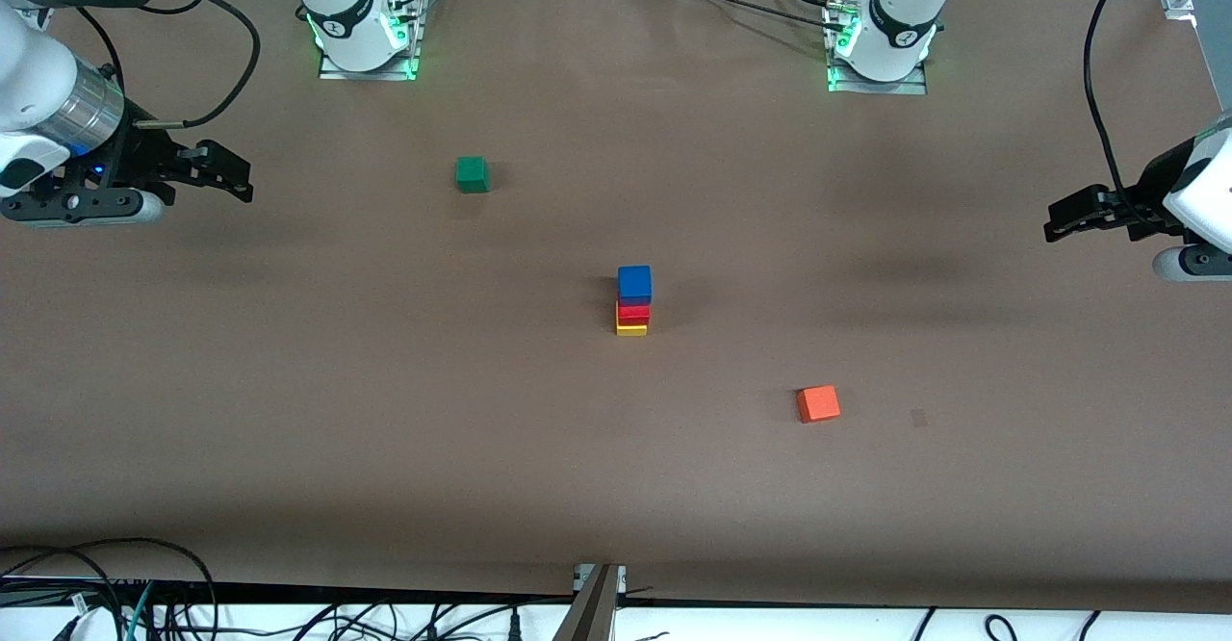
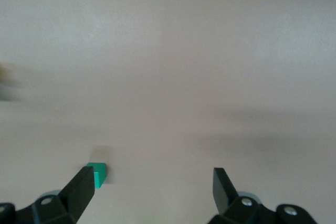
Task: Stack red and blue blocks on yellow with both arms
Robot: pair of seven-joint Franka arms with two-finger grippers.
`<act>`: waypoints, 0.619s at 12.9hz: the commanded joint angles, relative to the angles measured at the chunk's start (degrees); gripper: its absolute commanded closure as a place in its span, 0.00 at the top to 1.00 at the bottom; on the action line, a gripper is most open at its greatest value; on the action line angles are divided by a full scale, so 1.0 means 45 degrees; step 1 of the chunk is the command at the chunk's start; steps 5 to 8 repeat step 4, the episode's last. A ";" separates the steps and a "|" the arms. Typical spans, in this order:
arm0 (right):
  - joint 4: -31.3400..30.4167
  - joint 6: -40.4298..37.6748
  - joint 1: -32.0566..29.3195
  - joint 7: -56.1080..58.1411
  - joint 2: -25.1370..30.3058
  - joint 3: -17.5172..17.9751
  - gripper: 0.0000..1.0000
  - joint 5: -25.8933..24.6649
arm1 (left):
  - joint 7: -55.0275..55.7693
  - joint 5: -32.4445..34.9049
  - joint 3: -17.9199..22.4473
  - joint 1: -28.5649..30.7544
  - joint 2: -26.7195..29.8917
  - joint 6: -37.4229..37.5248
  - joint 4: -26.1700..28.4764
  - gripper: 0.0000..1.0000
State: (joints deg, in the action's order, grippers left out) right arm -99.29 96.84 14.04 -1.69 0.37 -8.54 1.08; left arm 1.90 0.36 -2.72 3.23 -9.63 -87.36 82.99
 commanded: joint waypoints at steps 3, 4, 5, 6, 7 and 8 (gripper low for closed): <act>0.0092 0.0140 -0.0094 0.0395 0.0035 0.0141 1.00 -0.0182 | -0.0285 -0.0275 -0.0040 0.0103 0.0049 -0.0060 0.0014 1.00; 0.0093 0.0179 -0.0054 0.0395 -0.0004 0.0141 1.00 -0.0201 | -0.0285 -0.0275 -0.0040 0.0103 0.0049 -0.0060 0.0014 1.00; 0.0093 0.0179 -0.0054 0.0395 -0.0004 0.0141 1.00 -0.0201 | -0.0285 -0.0275 -0.0040 0.0103 0.0049 -0.0060 0.0014 1.00; 0.0093 0.0179 -0.0054 0.0395 -0.0004 0.0141 1.00 -0.0201 | -0.0285 -0.0275 -0.0040 0.0103 0.0049 -0.0060 0.0014 1.00; 0.0093 0.0179 -0.0054 0.0395 -0.0004 0.0141 1.00 -0.0201 | -0.0285 -0.0275 -0.0040 0.0103 0.0049 -0.0060 0.0014 1.00; 0.0093 0.0179 -0.0054 0.0395 -0.0004 0.0141 1.00 -0.0201 | -0.0285 -0.0275 -0.0040 0.0103 0.0049 -0.0060 0.0014 1.00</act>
